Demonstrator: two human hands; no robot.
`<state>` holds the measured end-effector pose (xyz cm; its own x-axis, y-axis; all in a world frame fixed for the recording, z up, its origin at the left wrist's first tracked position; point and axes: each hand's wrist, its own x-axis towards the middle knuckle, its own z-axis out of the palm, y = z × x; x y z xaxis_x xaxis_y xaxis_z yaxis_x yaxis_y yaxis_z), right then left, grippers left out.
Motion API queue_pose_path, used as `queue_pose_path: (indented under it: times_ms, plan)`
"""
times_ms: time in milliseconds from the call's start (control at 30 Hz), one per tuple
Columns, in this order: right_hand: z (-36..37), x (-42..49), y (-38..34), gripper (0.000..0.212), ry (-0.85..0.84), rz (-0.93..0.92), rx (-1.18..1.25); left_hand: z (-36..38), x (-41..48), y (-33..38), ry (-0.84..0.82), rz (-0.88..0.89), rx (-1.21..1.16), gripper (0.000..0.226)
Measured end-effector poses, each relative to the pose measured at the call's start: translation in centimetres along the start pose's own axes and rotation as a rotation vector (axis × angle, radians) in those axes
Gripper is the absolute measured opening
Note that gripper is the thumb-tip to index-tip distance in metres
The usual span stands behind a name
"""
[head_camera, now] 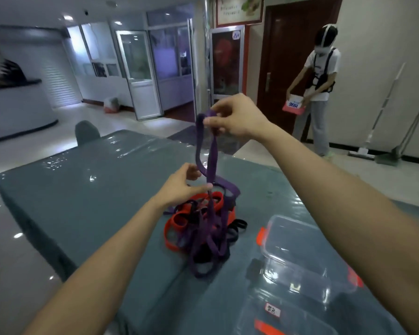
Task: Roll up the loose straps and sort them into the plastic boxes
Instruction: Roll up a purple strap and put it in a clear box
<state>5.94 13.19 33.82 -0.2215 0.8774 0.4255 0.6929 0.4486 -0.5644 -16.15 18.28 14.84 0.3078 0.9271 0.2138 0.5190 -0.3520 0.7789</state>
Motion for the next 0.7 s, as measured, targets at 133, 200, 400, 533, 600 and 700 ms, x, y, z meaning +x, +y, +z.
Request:
queue_pose_path:
  times_ms: [133, 200, 400, 533, 600, 700]
  plan:
    - [-0.9, -1.1, -3.3, 0.026, 0.016, -0.055, 0.102, 2.0, -1.5, 1.3, 0.115, -0.073, -0.113, 0.144]
    - [-1.3, -1.9, -5.0, 0.023, -0.013, -0.136, 0.095, 2.0, -1.6, 1.7, 0.123, -0.082, -0.133, 0.145]
    - [-2.7, -3.0, -5.5, 0.022, 0.055, -0.223, 0.274, 2.7, -1.2, 1.7, -0.061, -0.100, -0.210, 0.028]
    - [0.6, -4.8, 2.4, 0.025, 0.255, 0.128, 0.163, 0.9, -1.4, 0.8, 0.084, -0.167, -0.335, 0.031]
    - [3.3, -6.8, 7.7, 0.021, 0.006, 0.437, -0.200, -1.2, -1.3, 0.2, 0.116, -0.138, -0.163, 0.022]
    - [7.7, -10.8, 12.5, 0.056, -0.500, 0.668, -0.589, -3.9, -1.2, 0.2, -0.097, -0.049, 0.329, 0.028]
